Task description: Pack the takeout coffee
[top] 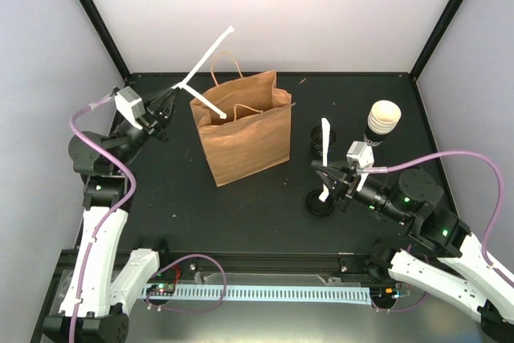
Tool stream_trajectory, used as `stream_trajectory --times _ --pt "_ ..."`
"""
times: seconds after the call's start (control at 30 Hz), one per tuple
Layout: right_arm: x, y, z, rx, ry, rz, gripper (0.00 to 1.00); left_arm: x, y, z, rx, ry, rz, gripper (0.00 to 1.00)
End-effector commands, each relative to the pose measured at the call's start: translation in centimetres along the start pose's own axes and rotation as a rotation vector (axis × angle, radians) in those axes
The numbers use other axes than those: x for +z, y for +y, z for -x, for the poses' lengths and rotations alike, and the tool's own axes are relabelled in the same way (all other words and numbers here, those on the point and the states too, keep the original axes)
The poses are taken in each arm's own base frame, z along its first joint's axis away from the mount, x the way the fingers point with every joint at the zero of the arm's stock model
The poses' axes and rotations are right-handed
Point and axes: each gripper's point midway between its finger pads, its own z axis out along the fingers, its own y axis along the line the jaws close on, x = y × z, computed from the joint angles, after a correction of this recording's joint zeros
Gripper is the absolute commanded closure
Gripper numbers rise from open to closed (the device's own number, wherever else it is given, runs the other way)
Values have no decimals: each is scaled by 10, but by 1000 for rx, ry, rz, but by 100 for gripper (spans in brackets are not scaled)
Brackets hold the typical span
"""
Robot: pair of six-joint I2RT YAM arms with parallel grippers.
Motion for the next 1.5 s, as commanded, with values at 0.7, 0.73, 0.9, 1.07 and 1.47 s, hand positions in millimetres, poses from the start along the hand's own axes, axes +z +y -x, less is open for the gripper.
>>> stream_trajectory --times 0.7,0.73,0.9,1.07,1.47 --pt "-6 6 11 -6 -15 25 95 -5 -30 -74 261 277 -228 98" --pt "-5 7 10 -6 -11 27 95 -6 -33 -78 236 294 -248 98" --pt "-7 6 8 -7 -5 27 95 -6 -30 -90 168 338 -247 98" --pt "-8 6 7 0 -4 26 95 4 -12 -95 91 383 -173 75" --pt "11 17 -2 21 35 101 92 12 -21 -10 -154 245 -93 1"
